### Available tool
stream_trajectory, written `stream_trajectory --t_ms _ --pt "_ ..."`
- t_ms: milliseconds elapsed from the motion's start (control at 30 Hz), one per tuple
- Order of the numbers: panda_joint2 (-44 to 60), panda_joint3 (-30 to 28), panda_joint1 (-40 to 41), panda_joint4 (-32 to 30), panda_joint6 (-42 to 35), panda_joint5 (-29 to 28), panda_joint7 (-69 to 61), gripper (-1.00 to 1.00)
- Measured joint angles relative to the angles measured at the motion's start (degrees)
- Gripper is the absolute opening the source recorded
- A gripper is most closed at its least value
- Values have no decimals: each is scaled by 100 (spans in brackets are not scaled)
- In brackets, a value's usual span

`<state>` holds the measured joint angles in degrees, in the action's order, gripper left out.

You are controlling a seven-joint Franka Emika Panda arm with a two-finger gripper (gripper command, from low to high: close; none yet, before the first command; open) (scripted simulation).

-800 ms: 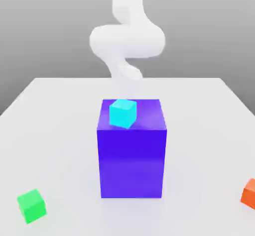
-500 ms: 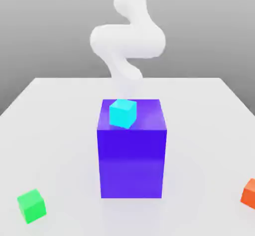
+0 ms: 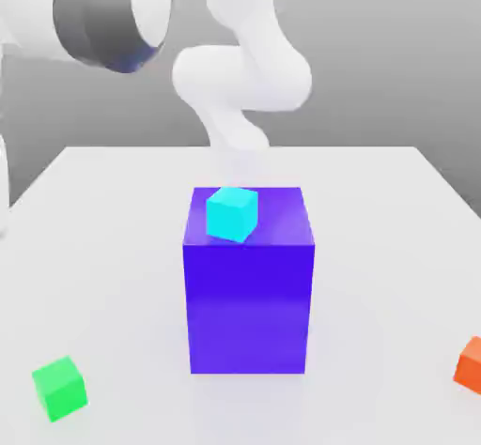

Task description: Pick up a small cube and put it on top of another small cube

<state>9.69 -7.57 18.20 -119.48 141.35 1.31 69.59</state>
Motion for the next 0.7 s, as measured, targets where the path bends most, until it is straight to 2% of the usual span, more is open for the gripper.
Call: stream_trajectory --t_ms 300,433,467,700 --pt "1900 -202 606 425 310 650 390 0" --pt "2731 -71 779 628 826 853 330 0" --pt "2838 -48 799 655 903 874 318 -100" --pt "2816 -56 793 650 888 883 314 -100"
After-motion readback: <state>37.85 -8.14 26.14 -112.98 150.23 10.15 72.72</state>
